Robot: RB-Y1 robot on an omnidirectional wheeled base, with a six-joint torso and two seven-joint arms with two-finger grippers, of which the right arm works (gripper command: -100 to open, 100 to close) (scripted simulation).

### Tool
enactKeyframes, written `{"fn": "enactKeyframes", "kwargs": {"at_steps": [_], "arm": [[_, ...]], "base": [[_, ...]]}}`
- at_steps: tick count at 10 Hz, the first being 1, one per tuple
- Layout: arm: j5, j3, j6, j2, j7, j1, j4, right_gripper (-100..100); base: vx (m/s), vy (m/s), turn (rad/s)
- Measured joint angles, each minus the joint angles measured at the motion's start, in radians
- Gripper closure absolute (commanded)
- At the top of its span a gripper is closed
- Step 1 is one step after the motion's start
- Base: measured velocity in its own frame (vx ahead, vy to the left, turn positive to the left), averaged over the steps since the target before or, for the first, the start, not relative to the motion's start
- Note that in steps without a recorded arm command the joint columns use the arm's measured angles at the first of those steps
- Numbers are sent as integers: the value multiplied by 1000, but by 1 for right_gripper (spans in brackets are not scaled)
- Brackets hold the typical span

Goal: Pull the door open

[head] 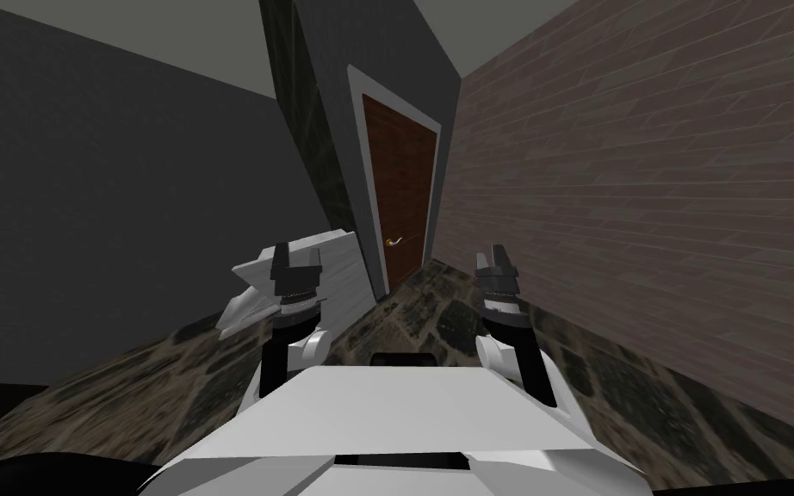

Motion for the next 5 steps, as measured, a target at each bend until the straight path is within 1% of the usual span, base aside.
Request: {"fn": "enactKeyframes", "kwargs": {"at_steps": [1,2,4,5], "arm": [[-2,1,-3,-6,-3,-5,15,-100],[0,9,-5,-8,-3,-17,37,-100],[-6,8,-19,-21,-11,-27,75,-100],[-5,14,-20,-23,-11,-41,98,-100]], "base": [[60,-8,98],[73,-5,70],[59,-14,83],[66,-16,99]]}}
